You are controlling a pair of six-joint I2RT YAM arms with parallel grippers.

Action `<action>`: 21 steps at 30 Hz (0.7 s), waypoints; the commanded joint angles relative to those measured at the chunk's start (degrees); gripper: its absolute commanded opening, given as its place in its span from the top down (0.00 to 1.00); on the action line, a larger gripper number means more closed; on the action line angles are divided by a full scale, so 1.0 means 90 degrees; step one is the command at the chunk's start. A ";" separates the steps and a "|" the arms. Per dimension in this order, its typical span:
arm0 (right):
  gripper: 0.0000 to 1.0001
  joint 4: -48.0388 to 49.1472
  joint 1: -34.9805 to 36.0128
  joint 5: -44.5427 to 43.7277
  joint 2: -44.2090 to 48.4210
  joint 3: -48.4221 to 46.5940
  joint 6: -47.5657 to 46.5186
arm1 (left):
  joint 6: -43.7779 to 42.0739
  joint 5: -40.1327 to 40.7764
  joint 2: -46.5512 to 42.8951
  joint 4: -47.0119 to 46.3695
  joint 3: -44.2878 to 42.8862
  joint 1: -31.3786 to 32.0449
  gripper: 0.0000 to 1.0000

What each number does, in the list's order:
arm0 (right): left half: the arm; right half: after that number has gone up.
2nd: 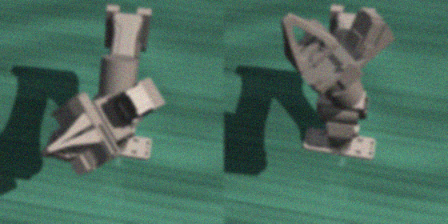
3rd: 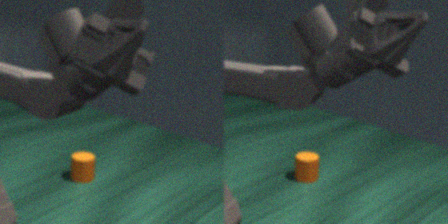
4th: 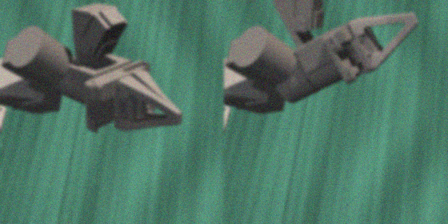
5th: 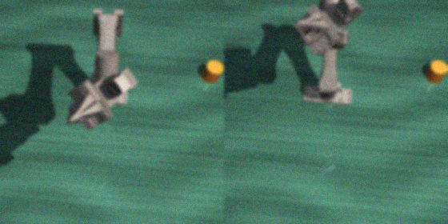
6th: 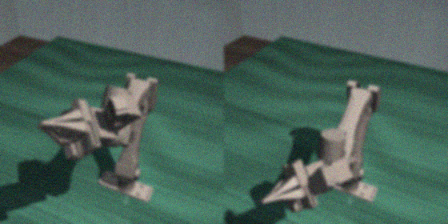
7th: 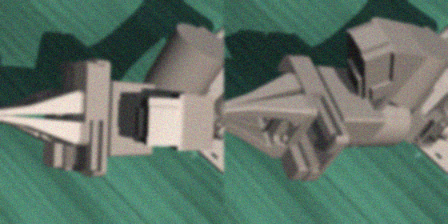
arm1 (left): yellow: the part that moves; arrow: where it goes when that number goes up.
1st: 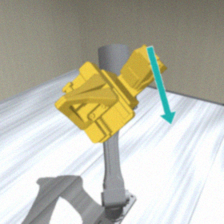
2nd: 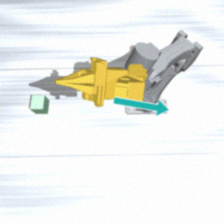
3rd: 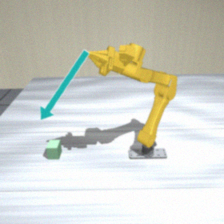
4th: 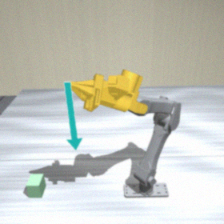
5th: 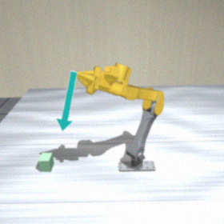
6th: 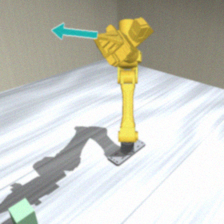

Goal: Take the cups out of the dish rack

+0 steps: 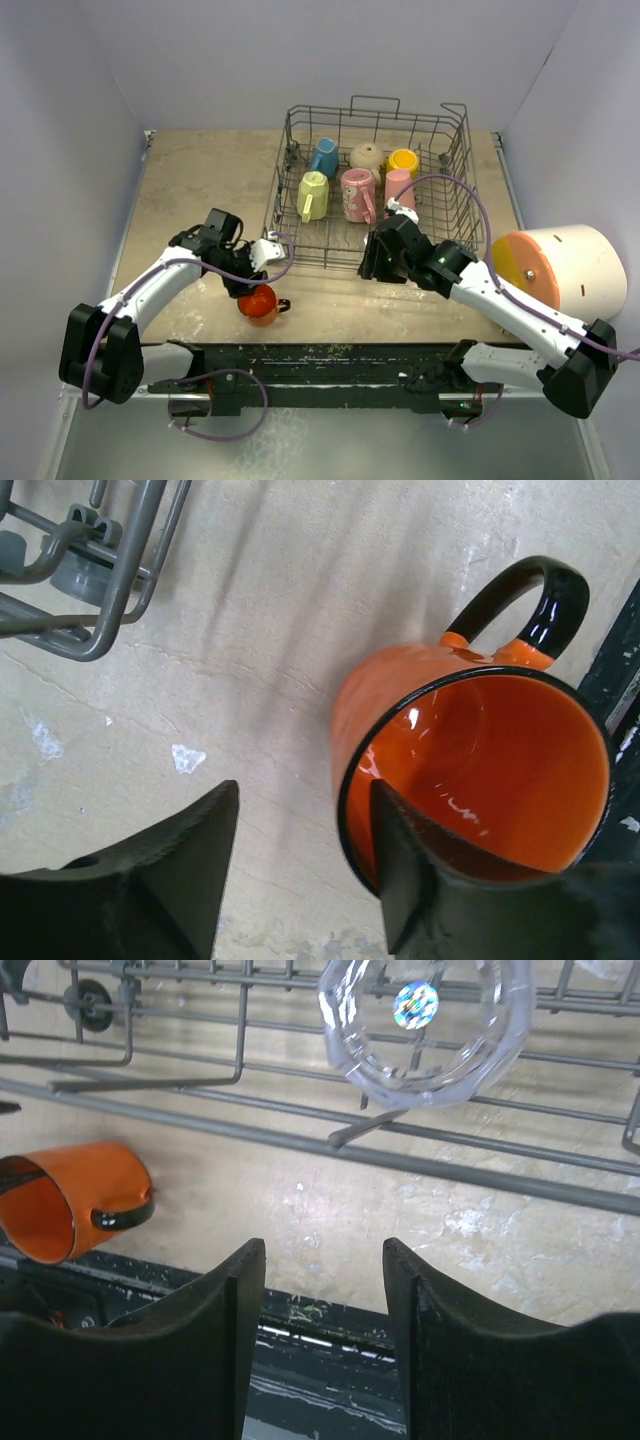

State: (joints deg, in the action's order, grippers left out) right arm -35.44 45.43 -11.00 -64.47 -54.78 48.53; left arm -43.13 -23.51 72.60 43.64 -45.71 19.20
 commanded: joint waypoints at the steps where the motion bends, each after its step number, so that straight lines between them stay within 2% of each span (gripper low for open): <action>1: 0.48 0.0181 -0.0339 -0.0307 0.0156 0.0075 0.0051 | 0.0031 0.0304 -0.0320 -0.0596 0.0120 0.0015 0.49; 4: 0.50 0.0254 -0.0637 -0.0364 0.0253 0.0174 0.0015 | 0.0106 0.0613 -0.0313 -0.0790 0.0197 0.0020 0.68; 6: 0.50 0.0260 -0.0872 -0.0369 0.0282 0.0172 -0.0057 | 0.0108 0.0908 -0.0322 -0.0876 0.0233 0.0015 0.76; 10: 0.52 0.0258 -0.1368 -0.0398 0.0307 0.0062 -0.0230 | -0.0013 0.1694 -0.0417 -0.1107 0.0328 -0.0035 0.85; 14: 0.52 0.0232 -0.1903 -0.0374 0.0376 -0.0056 -0.0413 | -0.0280 0.1798 -0.0323 -0.1457 0.0249 -0.0908 0.93; 18: 0.52 0.0217 -0.2361 -0.0268 0.0400 -0.0137 -0.0671 | -0.0414 0.1726 0.0401 -0.1914 -0.0258 -0.1862 0.96; 21: 0.52 0.0188 -0.2622 -0.0211 0.0409 -0.0167 -0.0791 | -0.0190 0.1725 0.1133 -0.2053 -0.0879 -0.2163 0.96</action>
State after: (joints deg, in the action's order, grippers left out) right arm -38.20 25.54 -8.82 -61.23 -53.30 43.66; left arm -43.66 -11.57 76.23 32.84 -47.00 3.09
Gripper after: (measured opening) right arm 0.481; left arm 0.138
